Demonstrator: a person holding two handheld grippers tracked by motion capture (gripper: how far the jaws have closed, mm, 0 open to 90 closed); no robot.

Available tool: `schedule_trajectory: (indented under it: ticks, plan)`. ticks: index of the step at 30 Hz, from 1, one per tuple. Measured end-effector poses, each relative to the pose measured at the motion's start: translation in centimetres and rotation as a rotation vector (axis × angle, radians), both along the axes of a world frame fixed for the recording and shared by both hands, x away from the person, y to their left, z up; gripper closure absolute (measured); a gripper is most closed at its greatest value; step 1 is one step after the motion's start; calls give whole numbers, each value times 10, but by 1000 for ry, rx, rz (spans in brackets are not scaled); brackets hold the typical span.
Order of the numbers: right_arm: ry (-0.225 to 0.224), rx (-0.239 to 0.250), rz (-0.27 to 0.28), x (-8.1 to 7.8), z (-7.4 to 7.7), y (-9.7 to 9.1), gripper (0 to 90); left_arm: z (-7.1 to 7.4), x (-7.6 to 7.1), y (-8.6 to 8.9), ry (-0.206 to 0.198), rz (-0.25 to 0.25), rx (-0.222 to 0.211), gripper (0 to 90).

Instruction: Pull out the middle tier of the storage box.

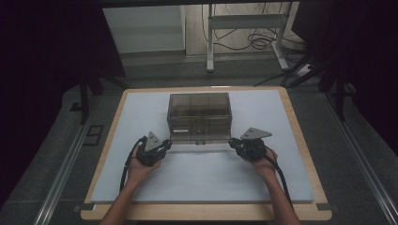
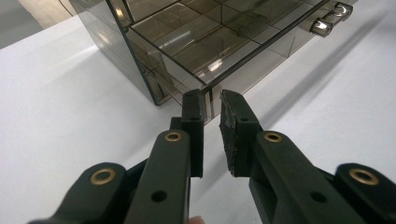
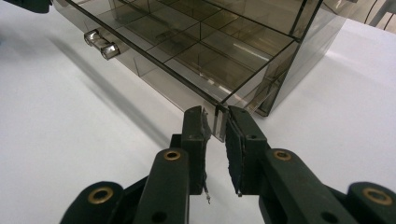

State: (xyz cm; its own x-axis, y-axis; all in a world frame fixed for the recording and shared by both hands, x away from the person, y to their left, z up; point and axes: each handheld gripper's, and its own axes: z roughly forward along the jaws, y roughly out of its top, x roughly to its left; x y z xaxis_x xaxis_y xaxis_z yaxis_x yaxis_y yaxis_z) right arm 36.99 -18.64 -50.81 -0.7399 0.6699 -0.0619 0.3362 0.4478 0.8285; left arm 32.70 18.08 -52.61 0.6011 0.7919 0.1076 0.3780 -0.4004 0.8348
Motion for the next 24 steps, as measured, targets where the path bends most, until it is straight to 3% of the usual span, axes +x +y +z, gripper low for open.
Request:
schedule_trajectory:
  ticks: [24]
  plan:
    - [6, 7, 3, -9, -5, -2, 756, -4, -9, -1, 6, -3, -11, 797]
